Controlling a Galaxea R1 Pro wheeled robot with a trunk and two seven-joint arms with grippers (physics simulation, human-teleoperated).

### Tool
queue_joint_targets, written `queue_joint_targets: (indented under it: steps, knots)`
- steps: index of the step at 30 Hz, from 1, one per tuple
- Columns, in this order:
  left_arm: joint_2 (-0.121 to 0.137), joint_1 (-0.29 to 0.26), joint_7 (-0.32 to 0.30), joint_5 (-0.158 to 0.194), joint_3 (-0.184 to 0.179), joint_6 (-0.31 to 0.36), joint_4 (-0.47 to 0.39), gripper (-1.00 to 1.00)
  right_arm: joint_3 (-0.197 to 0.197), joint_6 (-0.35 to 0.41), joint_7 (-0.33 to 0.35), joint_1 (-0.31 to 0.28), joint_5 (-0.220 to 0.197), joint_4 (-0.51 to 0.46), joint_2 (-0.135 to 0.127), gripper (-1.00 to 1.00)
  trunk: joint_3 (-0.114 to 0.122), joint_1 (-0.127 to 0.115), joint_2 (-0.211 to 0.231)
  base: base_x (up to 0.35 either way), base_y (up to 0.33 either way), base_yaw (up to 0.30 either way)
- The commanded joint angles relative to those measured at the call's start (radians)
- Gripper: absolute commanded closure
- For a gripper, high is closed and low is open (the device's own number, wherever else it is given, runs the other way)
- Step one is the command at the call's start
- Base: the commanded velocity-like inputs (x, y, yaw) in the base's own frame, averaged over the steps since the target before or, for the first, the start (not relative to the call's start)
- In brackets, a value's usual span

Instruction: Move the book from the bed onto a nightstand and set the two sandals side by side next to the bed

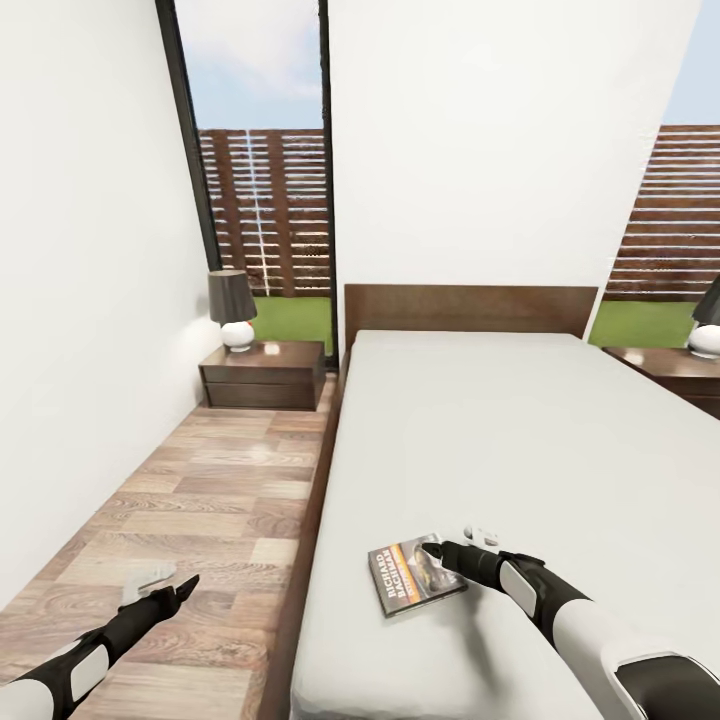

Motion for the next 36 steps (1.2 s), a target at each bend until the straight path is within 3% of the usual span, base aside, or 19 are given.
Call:
queue_joint_targets:
  steps: [1,13,18,36]
  knots:
    - [0.0,-0.001,-0.002,0.007,-0.009,-0.005,0.001,-1.0,0.007,0.005,0.0,0.0,-0.01,-0.001,-0.001,-1.0,-0.001,0.0,0.0,0.0,0.048,0.0]
    - [-0.002,-0.001,-0.002,0.007,-0.009,-0.005,0.001,-1.0,0.007,0.005,0.0,0.0,-0.01,-0.001,-0.001,-1.0,-0.001,0.0,0.0,0.0,0.009,0.0]
    - [-0.003,-0.001,-0.002,0.007,-0.01,-0.005,0.001,-1.0,0.007,0.005,0.0,0.0,-0.01,-0.001,-0.001,-1.0,-0.017,0.019,-0.035,0.0,0.0,0.0]
    - [-0.003,-0.001,-0.002,0.007,-0.01,-0.005,0.001,-1.0,0.007,0.005,0.0,0.0,-0.01,-0.001,-0.001,-1.0,-0.023,0.027,-0.049,0.0,0.0,0.0]
